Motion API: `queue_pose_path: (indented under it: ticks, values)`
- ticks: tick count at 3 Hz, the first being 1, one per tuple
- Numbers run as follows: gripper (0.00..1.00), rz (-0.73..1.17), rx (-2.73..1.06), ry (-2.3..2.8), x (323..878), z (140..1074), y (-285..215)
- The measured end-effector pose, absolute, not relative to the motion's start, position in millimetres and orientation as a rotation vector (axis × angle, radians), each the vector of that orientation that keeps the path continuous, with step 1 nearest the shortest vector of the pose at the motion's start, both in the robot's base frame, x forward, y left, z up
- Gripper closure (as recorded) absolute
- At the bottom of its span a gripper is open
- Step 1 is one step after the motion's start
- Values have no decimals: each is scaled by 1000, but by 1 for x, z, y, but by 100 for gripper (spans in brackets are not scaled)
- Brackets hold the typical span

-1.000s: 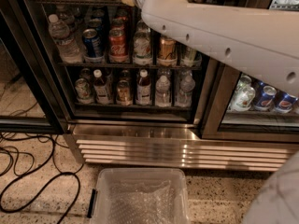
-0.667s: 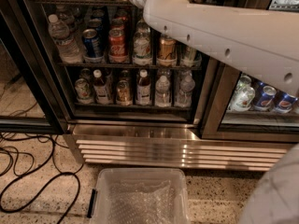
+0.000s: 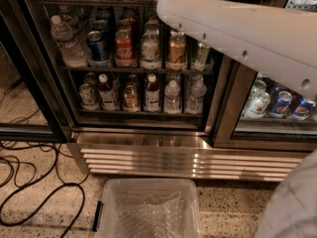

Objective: Pick orange can from top shelf of fridge

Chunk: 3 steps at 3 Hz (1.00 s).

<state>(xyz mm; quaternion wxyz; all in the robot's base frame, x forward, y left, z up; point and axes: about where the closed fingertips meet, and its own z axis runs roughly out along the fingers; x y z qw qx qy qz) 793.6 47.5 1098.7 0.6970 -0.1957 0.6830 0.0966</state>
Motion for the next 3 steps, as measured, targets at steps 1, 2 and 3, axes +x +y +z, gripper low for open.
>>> queue_pose_path:
  ticks: [1,2,3]
  values:
    - [24,219,-424,1515,795,1101,44]
    - [24,193,-414,1538,800,1086,38]
    - [24,154,-406,1585,809,1058,29]
